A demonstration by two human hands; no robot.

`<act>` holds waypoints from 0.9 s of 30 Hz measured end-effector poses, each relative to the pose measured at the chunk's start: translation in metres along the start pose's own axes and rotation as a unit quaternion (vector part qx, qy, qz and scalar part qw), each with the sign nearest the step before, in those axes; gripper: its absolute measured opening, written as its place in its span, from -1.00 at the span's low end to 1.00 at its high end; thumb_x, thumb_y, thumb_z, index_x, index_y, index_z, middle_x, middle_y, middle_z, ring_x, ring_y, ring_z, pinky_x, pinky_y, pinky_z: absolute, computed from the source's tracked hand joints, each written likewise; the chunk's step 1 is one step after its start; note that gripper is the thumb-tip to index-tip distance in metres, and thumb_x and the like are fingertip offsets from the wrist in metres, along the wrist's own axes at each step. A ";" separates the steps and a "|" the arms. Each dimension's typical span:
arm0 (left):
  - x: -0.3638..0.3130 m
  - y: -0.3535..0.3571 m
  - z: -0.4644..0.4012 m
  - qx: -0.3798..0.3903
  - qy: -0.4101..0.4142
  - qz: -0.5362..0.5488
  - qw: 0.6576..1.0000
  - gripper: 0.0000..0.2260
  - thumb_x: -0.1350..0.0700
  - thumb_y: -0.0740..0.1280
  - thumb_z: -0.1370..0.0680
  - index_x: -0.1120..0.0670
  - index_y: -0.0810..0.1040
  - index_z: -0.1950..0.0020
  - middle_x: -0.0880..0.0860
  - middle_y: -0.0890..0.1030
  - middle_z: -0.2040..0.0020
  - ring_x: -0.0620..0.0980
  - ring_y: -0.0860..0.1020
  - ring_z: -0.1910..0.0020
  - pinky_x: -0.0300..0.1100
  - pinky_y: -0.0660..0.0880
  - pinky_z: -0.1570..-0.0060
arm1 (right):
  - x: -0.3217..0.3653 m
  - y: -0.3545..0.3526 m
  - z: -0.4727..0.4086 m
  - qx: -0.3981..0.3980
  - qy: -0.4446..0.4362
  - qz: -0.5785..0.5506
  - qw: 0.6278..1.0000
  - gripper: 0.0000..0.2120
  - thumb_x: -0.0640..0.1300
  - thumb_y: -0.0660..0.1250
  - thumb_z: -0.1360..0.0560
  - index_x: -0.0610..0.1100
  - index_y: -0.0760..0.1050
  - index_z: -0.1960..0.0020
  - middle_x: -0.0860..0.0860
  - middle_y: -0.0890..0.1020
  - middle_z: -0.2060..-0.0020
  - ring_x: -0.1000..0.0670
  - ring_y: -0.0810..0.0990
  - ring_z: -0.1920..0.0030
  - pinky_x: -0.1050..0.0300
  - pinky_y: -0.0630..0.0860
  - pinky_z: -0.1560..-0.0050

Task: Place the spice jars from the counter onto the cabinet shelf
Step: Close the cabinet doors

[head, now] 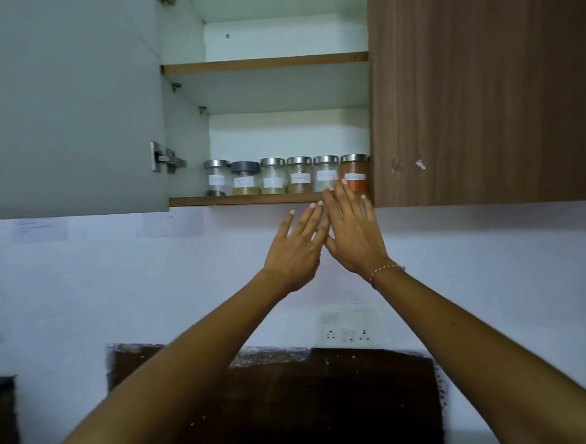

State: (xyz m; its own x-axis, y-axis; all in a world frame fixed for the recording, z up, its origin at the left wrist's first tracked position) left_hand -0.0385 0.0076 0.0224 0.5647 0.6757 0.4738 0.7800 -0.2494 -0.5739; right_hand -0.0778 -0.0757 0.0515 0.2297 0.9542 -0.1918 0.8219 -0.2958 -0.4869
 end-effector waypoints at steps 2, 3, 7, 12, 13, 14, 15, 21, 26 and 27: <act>0.024 -0.017 0.021 -0.012 -0.019 -0.010 1.000 -0.39 0.03 0.08 -0.61 0.15 -0.17 -0.54 0.16 -0.14 -0.56 0.10 -0.16 -0.55 0.07 -0.18 -0.48 | 0.036 -0.017 -0.004 -0.022 -0.013 -0.013 1.000 -0.33 0.03 0.15 -0.55 -0.15 -0.07 -0.53 -0.13 -0.04 -0.53 -0.11 -0.09 -0.54 -0.12 0.01 -0.47; 0.038 -0.027 0.032 -0.021 -0.033 -0.013 0.999 -0.39 0.02 0.10 -0.61 0.14 -0.15 -0.54 0.16 -0.13 -0.57 0.10 -0.15 -0.55 0.07 -0.17 -0.48 | 0.053 -0.026 -0.006 -0.030 -0.014 -0.023 0.999 -0.33 0.04 0.13 -0.55 -0.15 -0.08 -0.53 -0.13 -0.04 -0.53 -0.11 -0.09 -0.54 -0.12 0.02 -0.47; 0.100 -0.065 0.087 -0.058 -0.094 -0.034 0.993 -0.36 -0.04 0.14 -0.59 0.08 -0.13 -0.55 0.15 -0.12 -0.57 0.11 -0.11 -0.55 0.06 -0.18 -0.48 | 0.115 -0.054 -0.014 -0.051 -0.001 -0.075 0.996 -0.34 0.12 0.07 -0.57 -0.11 -0.11 -0.53 -0.12 -0.08 -0.53 -0.10 -0.12 -0.54 -0.14 0.02 -0.49; 0.181 -0.124 0.158 -0.093 -0.177 -0.100 0.975 -0.33 -0.12 0.11 -0.60 0.06 -0.20 -0.54 0.16 -0.14 -0.56 0.13 -0.14 -0.55 0.07 -0.27 -0.43 | 0.203 -0.089 -0.022 -0.089 -0.017 -0.151 0.984 -0.34 0.15 0.06 -0.56 -0.10 -0.10 -0.53 -0.12 -0.08 -0.53 -0.10 -0.11 -0.54 -0.12 0.00 -0.49; 0.195 -0.138 0.170 -0.102 -0.197 -0.109 0.969 -0.33 -0.13 0.10 -0.60 0.06 -0.21 -0.54 0.17 -0.15 -0.56 0.14 -0.15 -0.54 0.08 -0.29 -0.42 | 0.223 -0.098 -0.025 -0.096 -0.030 -0.165 0.981 -0.34 0.17 0.05 -0.56 -0.10 -0.09 -0.53 -0.12 -0.07 -0.53 -0.09 -0.10 -0.54 -0.12 0.00 -0.49; 0.209 -0.153 0.180 -0.114 -0.223 -0.114 0.961 -0.33 -0.13 0.09 -0.60 0.06 -0.22 -0.54 0.18 -0.15 -0.56 0.15 -0.16 -0.54 0.10 -0.29 -0.42 | 0.242 -0.107 -0.029 -0.104 -0.044 -0.179 0.977 -0.34 0.18 0.04 -0.56 -0.10 -0.09 -0.53 -0.12 -0.06 -0.53 -0.09 -0.10 -0.54 -0.12 0.00 -0.50; 0.221 -0.170 0.189 -0.132 -0.253 -0.117 0.951 -0.33 -0.13 0.09 -0.60 0.07 -0.21 -0.54 0.20 -0.14 -0.56 0.16 -0.15 -0.54 0.12 -0.27 -0.42 | 0.260 -0.117 -0.033 -0.112 -0.056 -0.192 0.973 -0.33 0.18 0.04 -0.56 -0.10 -0.08 -0.53 -0.12 -0.05 -0.53 -0.09 -0.09 -0.54 -0.11 0.00 -0.50; 0.274 -0.249 0.235 -0.231 -0.345 -0.157 0.896 -0.37 -0.10 0.06 -0.58 0.12 -0.10 -0.55 0.25 -0.03 -0.55 0.21 -0.05 -0.54 0.18 -0.18 -0.42 | 0.353 -0.179 -0.049 -0.171 -0.107 -0.289 0.936 -0.30 0.19 0.08 -0.52 -0.16 0.00 -0.52 -0.17 0.02 -0.52 -0.13 -0.03 -0.53 -0.12 0.01 -0.48; 0.307 -0.233 0.272 -0.249 -0.370 0.150 0.882 -0.36 -0.05 0.08 -0.62 0.15 -0.20 -0.54 0.14 -0.10 -0.57 0.11 -0.08 -0.55 0.09 -0.03 -0.51 | 0.399 -0.197 -0.045 -0.177 -0.177 -0.294 0.922 -0.27 0.11 0.17 -0.47 -0.15 0.00 -0.52 -0.16 0.02 -0.53 -0.11 -0.04 -0.54 -0.12 0.08 -0.48; 0.309 -0.228 0.274 -0.247 -0.355 0.227 0.873 -0.35 -0.02 0.11 -0.62 0.14 -0.21 -0.54 0.11 -0.04 -0.57 0.10 0.02 -0.55 0.07 0.06 -0.50 | 0.402 -0.197 -0.045 -0.171 -0.179 -0.298 0.922 -0.25 0.13 0.18 -0.46 -0.14 -0.01 -0.52 -0.15 0.01 -0.53 -0.10 -0.05 -0.54 -0.12 0.07 -0.48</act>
State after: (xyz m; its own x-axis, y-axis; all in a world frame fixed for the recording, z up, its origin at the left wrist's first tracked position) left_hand -0.1154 0.4634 0.1167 0.6729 0.6458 -0.3607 0.6400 -0.7528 -0.1539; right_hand -0.1236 0.3683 0.1081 -0.4531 0.8476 -0.2763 0.8767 0.3673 -0.3107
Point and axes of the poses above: each hand's wrist, its own z-axis away from the middle knuckle, its own y-axis out of the palm, x = y × z, the point moved 6 cm from there along -z, towards the middle knuckle
